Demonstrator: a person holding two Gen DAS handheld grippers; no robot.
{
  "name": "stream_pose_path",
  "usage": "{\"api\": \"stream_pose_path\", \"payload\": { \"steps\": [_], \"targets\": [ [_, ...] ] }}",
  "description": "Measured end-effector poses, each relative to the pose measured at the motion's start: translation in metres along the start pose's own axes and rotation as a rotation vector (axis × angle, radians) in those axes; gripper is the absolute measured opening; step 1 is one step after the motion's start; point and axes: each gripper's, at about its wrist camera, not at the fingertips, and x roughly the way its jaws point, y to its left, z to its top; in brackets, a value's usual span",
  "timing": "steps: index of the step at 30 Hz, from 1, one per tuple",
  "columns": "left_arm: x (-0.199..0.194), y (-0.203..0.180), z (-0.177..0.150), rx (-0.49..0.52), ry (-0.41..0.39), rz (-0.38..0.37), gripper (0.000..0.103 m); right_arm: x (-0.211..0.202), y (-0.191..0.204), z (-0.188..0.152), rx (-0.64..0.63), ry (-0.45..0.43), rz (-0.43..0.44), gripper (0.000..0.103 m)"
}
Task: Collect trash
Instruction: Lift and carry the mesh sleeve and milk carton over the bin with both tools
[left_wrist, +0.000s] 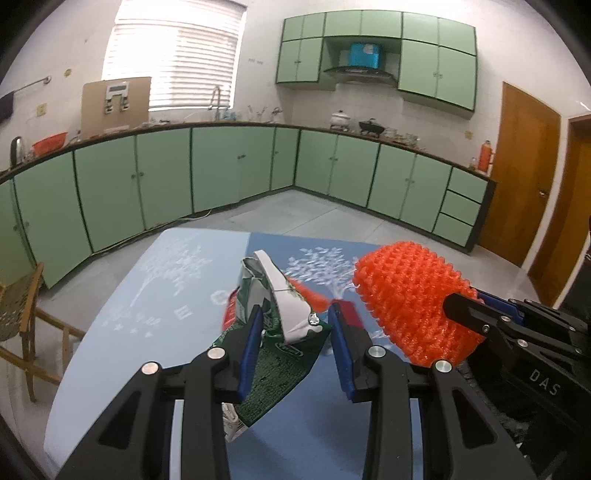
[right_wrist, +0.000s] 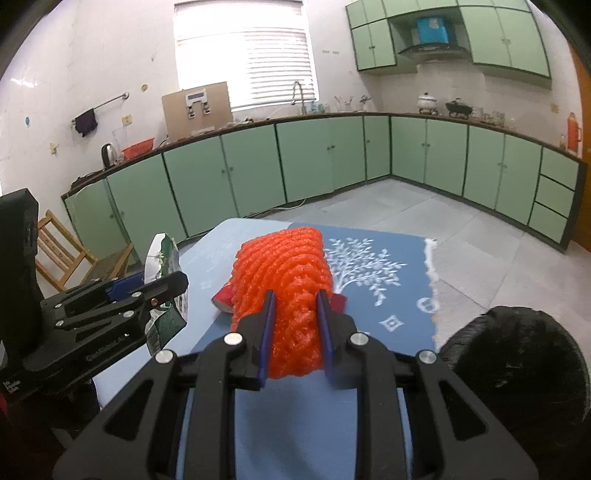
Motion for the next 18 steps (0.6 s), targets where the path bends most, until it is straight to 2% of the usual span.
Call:
{"api": "stream_pose_path", "payload": {
  "steps": [9,18],
  "targets": [
    [-0.003,-0.053,0.012,0.052,-0.024,-0.103,0.036,-0.036,-0.042,-0.003,0.049,-0.042,-0.088,0.021],
    [0.001,-0.116,0.017,0.103,-0.024,-0.23,0.035,-0.077,-0.099,-0.016,0.114,-0.073,-0.215,0.021]
  ]
}}
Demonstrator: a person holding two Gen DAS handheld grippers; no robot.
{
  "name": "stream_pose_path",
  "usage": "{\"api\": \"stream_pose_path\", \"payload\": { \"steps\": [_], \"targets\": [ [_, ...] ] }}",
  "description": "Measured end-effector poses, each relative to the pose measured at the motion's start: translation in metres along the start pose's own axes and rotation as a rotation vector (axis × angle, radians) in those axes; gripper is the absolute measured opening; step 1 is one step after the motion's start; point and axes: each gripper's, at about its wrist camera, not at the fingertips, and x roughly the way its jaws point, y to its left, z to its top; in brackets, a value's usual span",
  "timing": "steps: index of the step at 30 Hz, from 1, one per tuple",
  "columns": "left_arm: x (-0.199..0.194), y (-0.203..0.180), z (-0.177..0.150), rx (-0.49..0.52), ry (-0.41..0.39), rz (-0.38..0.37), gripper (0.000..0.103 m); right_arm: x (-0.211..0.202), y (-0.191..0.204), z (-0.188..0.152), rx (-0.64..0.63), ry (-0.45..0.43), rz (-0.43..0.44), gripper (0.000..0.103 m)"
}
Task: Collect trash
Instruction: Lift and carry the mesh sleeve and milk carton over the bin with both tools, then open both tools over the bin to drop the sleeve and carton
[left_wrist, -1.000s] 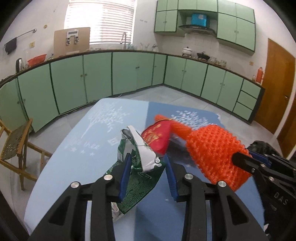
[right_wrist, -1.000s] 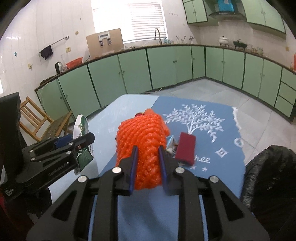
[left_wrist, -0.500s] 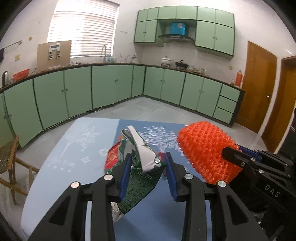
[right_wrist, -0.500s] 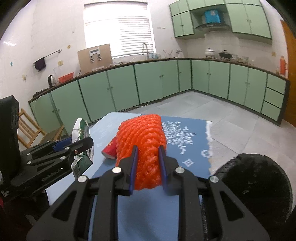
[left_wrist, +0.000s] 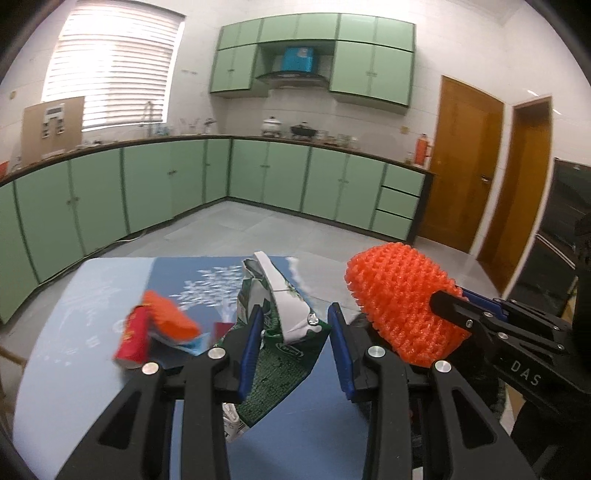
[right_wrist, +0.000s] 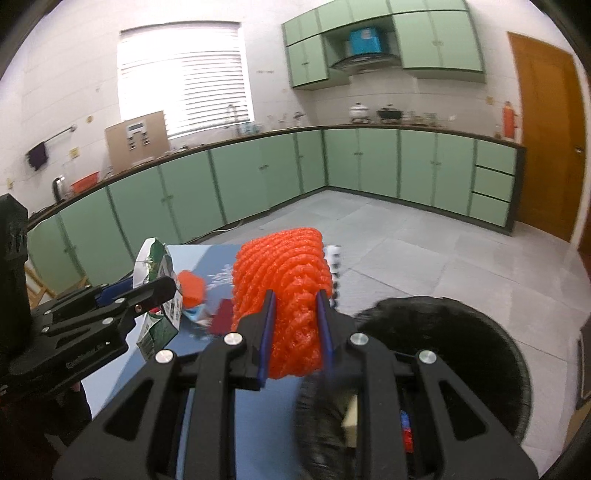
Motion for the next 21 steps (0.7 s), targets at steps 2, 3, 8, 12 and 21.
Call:
{"api": "stream_pose_path", "payload": {
  "steps": [2,3,8,12,21],
  "targets": [
    [0.008,-0.017,0.002,0.012,0.004,-0.034,0.035,-0.007,-0.019,-0.003,0.02,-0.004,-0.035,0.021],
    [0.011,-0.024,0.003,0.015,0.005,-0.044,0.035,-0.01,-0.026,-0.004,0.027,-0.006,-0.05,0.021],
    [0.028,-0.062,0.005,0.042,0.015,-0.113,0.035,-0.021,-0.06,-0.009,0.054,-0.013,-0.118,0.021],
    [0.043,-0.089,0.007,0.055,0.023,-0.167,0.035,-0.03,-0.085,-0.015,0.07,-0.017,-0.169,0.021],
    [0.073,-0.146,0.01,0.1,0.03,-0.259,0.035,-0.036,-0.133,-0.038,0.116,0.007,-0.256,0.021]
  ]
}}
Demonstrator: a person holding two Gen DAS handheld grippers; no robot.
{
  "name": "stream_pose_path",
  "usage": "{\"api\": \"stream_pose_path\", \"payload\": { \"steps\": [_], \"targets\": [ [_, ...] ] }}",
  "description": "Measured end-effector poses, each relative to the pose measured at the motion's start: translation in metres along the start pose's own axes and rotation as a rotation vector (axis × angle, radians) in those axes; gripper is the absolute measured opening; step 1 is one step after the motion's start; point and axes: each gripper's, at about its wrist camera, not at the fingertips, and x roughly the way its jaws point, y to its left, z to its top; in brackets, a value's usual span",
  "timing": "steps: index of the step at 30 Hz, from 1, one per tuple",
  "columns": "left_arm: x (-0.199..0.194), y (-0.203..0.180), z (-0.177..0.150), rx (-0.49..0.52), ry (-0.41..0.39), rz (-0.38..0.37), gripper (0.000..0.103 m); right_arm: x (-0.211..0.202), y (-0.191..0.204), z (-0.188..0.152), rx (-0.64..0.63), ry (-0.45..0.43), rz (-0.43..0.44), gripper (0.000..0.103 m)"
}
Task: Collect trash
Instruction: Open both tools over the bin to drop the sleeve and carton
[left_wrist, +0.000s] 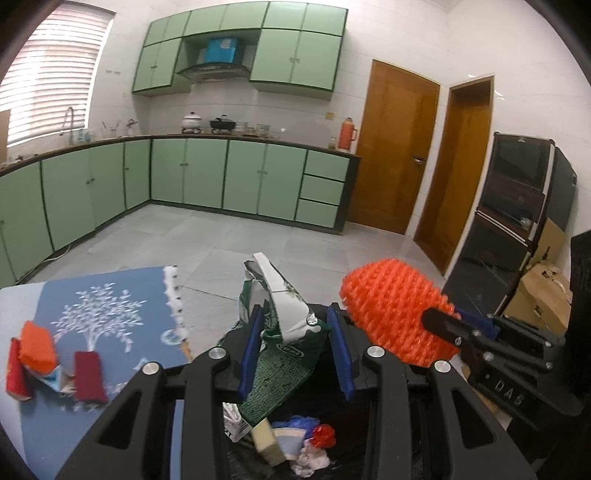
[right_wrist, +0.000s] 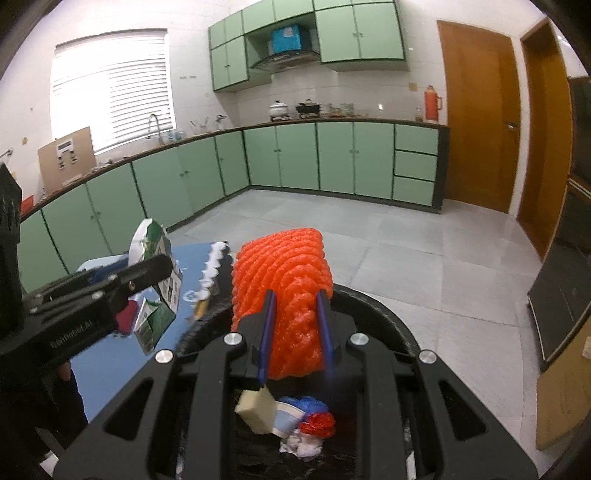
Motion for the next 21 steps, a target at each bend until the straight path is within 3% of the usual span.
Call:
{"api": "stream_pose_path", "payload": {
  "steps": [13,18,19,20,21],
  "targets": [
    [0.048,-0.022,-0.009,0.01,0.08,-0.038,0.035,0.038,-0.038,-0.028,0.063,0.075,-0.063,0.023],
    [0.063,-0.022,-0.009,-0.018,0.114,-0.072,0.036,0.055,-0.043,-0.036,0.093,0.114,-0.086,0.036],
    [0.067,-0.022,-0.007,-0.026,0.125,-0.086,0.039,0.057,-0.045,-0.039,0.098,0.118,-0.097,0.046],
    [0.068,-0.023,-0.005,-0.028,0.132,-0.09,0.045,0.058,-0.046,-0.041,0.105,0.122,-0.102,0.057],
    [0.069,-0.022,-0.004,-0.031,0.135,-0.092,0.059,0.059,-0.047,-0.041,0.111,0.125,-0.103,0.059]
  ]
}}
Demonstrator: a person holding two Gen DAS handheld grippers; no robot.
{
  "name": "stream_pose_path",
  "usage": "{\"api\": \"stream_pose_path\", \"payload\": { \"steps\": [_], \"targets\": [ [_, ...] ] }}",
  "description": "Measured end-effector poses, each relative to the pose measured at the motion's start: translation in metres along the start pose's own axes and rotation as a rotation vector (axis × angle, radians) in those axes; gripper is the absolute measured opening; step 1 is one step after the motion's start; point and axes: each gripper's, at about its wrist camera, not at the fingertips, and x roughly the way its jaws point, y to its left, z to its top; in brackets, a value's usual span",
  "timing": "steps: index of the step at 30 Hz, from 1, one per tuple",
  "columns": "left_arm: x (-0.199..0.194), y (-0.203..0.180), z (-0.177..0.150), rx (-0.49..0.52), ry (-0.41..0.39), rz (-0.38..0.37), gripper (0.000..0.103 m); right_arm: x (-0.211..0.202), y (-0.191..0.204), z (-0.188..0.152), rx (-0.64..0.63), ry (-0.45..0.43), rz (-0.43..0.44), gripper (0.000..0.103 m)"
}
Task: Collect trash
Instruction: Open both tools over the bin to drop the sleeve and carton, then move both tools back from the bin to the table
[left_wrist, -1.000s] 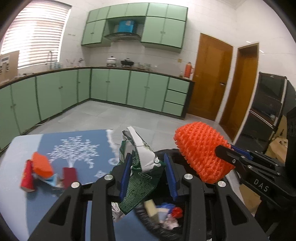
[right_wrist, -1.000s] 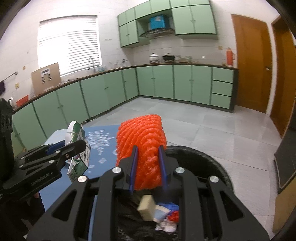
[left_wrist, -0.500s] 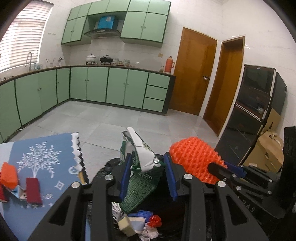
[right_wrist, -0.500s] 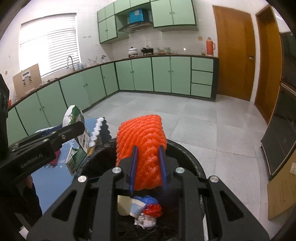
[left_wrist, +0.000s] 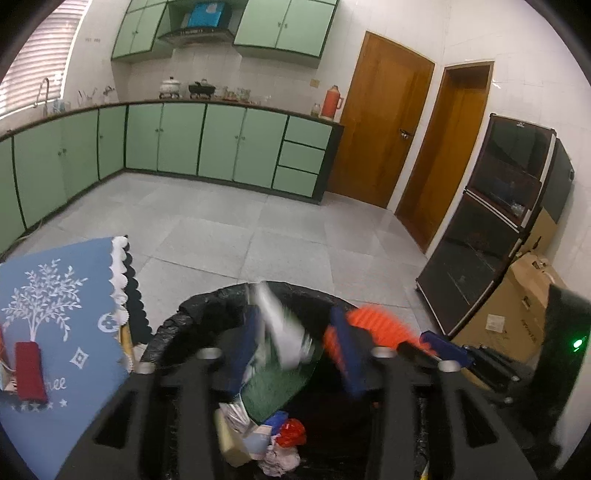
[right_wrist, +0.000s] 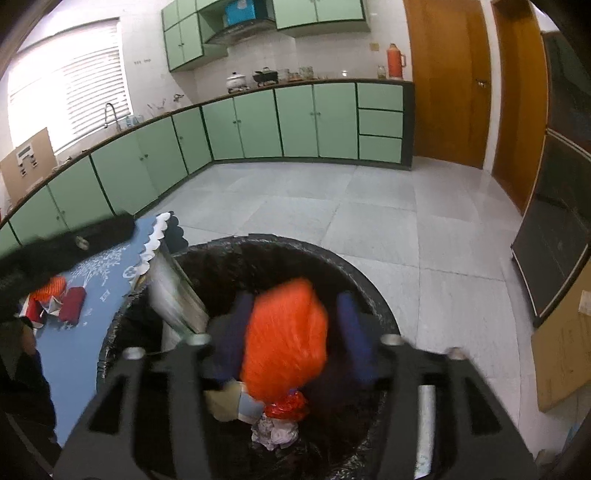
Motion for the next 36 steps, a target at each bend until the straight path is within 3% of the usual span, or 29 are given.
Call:
{"api": "stream_pose_path", "payload": {
  "steps": [5,8,17,25,31,36],
  "targets": [
    [-0.017,0.009,0.003,-0.015,-0.03,-0.012,0.067,-0.011,0.006,-0.002,0.007,-0.021,-0.04,0.086],
    [-0.036,0.025,0.003,-0.018,-0.067,0.026,0.072,-0.024,0.016,0.001,-0.007,-0.041,-0.044,0.092],
    [-0.112,0.089,-0.018,-0.034,-0.128,0.23,0.078,-0.053,0.081,0.012,-0.101,-0.097,0.093,0.094],
    [-0.181,0.169,-0.057,-0.118,-0.132,0.462,0.078,-0.039,0.166,0.008,-0.179,-0.081,0.257,0.094],
    [-0.208,0.22,-0.08,-0.146,-0.116,0.594,0.078,-0.019,0.228,0.005,-0.229,-0.06,0.323,0.094],
    [-0.212,0.248,-0.096,-0.178,-0.098,0.641,0.078,-0.001,0.267,0.003,-0.243,-0.048,0.346,0.094]
  ]
}}
